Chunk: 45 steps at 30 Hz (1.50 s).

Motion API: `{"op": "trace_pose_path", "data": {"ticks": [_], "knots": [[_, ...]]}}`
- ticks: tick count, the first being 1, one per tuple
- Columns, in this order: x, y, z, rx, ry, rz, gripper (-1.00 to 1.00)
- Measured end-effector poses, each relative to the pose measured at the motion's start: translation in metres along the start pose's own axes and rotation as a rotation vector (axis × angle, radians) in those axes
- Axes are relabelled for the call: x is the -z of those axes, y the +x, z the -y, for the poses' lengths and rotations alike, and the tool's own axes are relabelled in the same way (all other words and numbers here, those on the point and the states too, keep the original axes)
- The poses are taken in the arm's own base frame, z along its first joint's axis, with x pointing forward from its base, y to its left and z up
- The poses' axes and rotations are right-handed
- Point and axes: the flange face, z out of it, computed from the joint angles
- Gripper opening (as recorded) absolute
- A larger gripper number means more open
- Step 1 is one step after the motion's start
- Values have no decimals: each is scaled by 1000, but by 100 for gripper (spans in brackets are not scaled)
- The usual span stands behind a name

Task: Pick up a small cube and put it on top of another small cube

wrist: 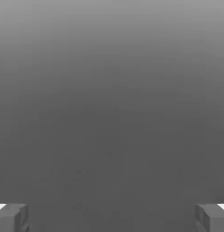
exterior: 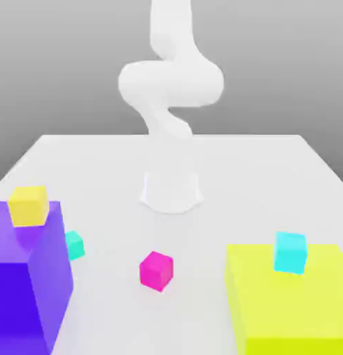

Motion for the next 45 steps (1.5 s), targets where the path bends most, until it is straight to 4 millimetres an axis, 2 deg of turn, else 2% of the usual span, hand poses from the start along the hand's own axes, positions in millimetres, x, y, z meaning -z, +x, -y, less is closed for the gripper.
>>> {"op": "trace_pose_path", "data": {"ticks": [4,8,11,15,16,19,27,29,39,40,45], "knots": [[-92,11,-72,-117,-190,59,0],[-165,2,-160,-240,-364,131,0],[-206,-20,-234,-342,-490,198,0],[-251,-65,-335,-512,-641,286,0],[-257,-73,-350,-545,-658,294,0],[-266,-86,-375,-614,-672,294,0],[-280,-114,-417,-771,-669,268,0],[-282,-122,-428,-760,-671,265,0],[-330,-153,-460,-749,-674,264,0],[-332,-155,-461,-749,-673,265,-100],[-332,-155,-461,-749,-673,265,-100]]}}
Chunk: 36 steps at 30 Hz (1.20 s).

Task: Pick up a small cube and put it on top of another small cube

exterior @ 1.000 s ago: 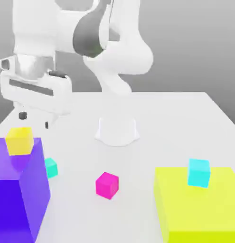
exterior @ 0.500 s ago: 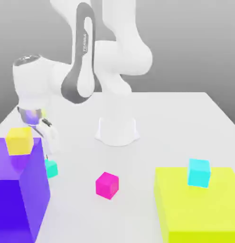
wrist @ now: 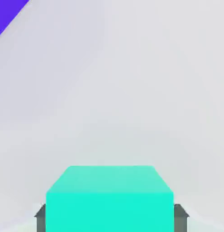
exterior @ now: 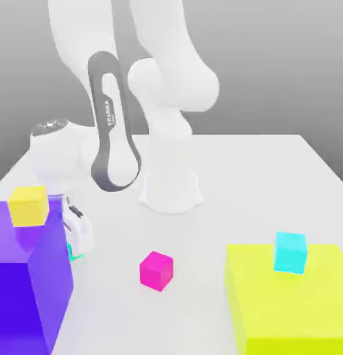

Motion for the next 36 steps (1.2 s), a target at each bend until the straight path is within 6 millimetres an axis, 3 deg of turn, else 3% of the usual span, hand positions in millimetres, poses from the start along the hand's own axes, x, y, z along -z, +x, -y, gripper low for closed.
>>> {"op": "trace_pose_path", "data": {"ticks": [3,12,19,25,28,36], "knots": [[6,0,1,-1,1,-1,-100],[63,0,0,-10,2,1,-100],[95,-91,51,-84,4,0,-100],[116,-187,67,-161,3,1,-100],[110,-204,68,-179,2,-6,-100],[63,-206,69,-183,3,-7,-100]]}}
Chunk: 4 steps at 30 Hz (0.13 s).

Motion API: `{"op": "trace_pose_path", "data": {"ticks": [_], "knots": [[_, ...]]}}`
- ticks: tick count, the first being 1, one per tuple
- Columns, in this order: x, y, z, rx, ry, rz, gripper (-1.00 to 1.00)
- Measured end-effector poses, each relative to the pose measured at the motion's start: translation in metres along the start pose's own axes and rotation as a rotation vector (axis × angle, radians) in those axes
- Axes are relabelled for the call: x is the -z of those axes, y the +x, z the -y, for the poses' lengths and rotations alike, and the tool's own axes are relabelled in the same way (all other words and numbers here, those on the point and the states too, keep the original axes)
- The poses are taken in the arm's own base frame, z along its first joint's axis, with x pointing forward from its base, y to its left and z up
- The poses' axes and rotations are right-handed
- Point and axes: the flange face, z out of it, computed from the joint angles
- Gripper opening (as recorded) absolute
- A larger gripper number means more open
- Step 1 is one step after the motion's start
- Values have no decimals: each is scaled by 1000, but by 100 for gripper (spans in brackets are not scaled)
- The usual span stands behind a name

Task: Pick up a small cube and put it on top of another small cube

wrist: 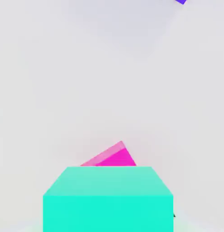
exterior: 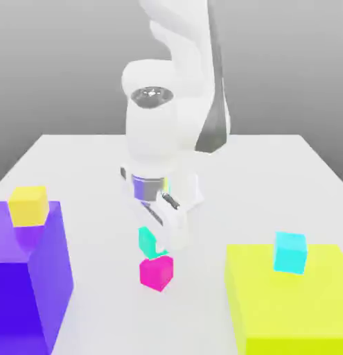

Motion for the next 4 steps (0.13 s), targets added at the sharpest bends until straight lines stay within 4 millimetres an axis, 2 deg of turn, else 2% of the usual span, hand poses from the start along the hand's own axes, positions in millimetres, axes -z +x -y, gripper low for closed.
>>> {"op": "trace_pose_path", "data": {"ticks": [1,4], "knots": [[-7,-1,-1,3,-1,4,100],[-7,1,-1,-4,-1,4,100]]}}
